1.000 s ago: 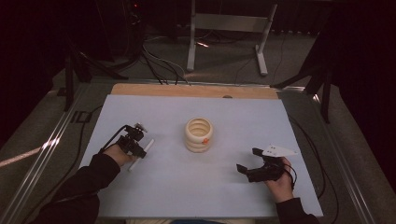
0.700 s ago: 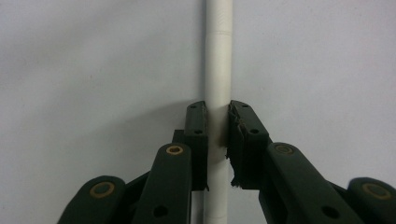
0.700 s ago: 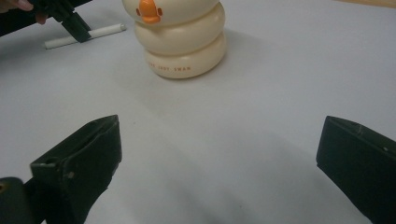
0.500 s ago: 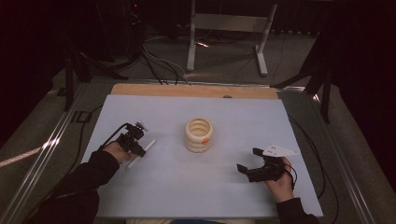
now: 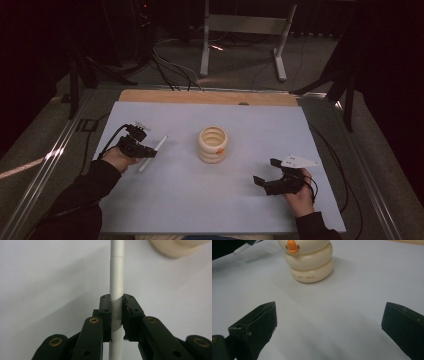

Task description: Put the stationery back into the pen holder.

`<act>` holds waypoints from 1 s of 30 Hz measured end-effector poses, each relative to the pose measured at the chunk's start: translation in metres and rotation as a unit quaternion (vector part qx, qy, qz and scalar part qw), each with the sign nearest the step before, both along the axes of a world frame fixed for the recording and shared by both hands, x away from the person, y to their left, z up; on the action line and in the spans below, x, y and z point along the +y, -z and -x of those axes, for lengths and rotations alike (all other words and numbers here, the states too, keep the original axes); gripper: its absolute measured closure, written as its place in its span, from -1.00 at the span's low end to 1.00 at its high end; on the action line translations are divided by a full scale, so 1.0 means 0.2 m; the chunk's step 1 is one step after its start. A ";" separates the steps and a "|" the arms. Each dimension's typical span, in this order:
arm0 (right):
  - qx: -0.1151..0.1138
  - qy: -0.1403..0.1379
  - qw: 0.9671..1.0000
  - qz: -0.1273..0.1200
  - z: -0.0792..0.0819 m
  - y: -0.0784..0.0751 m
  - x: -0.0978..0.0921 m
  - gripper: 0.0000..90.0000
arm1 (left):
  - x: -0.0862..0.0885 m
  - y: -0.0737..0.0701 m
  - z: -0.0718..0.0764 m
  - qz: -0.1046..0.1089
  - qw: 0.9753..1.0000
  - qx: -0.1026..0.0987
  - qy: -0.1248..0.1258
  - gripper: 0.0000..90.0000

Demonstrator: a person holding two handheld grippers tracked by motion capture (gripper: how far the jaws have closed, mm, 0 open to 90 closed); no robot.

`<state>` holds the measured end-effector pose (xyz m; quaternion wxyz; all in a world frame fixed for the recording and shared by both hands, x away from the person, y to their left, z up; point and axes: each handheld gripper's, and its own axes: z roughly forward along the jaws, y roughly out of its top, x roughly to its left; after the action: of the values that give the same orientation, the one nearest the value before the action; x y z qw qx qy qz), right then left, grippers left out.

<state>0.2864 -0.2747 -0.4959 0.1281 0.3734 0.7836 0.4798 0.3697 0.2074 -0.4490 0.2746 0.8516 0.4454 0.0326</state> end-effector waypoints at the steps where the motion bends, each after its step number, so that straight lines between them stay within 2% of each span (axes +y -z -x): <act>1: 0.000 0.000 1.000 -0.001 0.00 0.00 0.00 -1.00 | 0.00 -0.01 0.00 0.005 1.000 -0.002 0.001 0.77; 3: -0.001 0.000 1.000 0.000 0.00 0.00 0.00 -1.00 | 0.00 -0.01 0.00 0.020 1.000 -0.015 0.007 0.77; 7: 0.000 0.000 1.000 -0.001 0.00 0.00 0.00 -1.00 | 0.00 -0.03 0.01 0.049 0.998 -0.025 0.009 0.77; 9: 0.000 0.000 1.000 -0.001 0.00 0.00 0.00 -1.00 | 0.00 -0.05 0.01 0.057 0.998 -0.035 0.012 0.77; 12: -0.001 -0.001 1.000 -0.001 0.00 0.00 0.00 -1.00 | 0.00 -0.06 0.01 0.062 0.997 -0.038 0.011 0.77; 13: 0.000 -0.002 1.000 -0.001 0.00 0.00 0.00 -1.00 | 0.00 -0.07 0.01 0.074 0.996 -0.046 0.014 0.77; 17: 0.000 -0.001 1.000 -0.002 0.00 0.00 0.00 -1.00 | -0.01 -0.10 0.01 0.105 0.993 -0.059 0.016 0.77; 20: 0.000 -0.001 1.000 -0.003 0.00 0.00 0.00 -1.00 | -0.02 -0.12 0.01 0.129 0.988 -0.078 0.016 0.77; 21: 0.000 -0.001 1.000 -0.003 0.00 0.00 0.00 -1.00 | -0.02 -0.12 0.01 0.129 0.988 -0.078 0.016 0.77; 22: -0.002 -0.001 1.000 -0.002 0.00 0.00 0.00 -1.00 | -0.02 -0.13 0.00 0.141 0.986 -0.087 0.019 0.77; 23: -0.002 -0.001 1.000 -0.002 0.00 0.00 0.00 -1.00 | -0.02 -0.14 0.00 0.148 0.985 -0.090 0.019 0.77; 25: -0.002 -0.001 1.000 -0.002 0.00 0.00 0.00 -1.00 | -0.02 -0.14 0.00 0.151 0.984 -0.092 0.017 0.77; 30: -0.002 -0.001 1.000 -0.003 0.00 -0.01 0.00 -1.00 | -0.05 -0.17 -0.01 0.173 0.979 -0.104 0.026 0.77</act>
<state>0.2859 -0.2749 -0.4948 0.1280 0.3725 0.7821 0.4830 0.3717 0.1968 -0.4155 0.4636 0.7941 0.3914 0.0360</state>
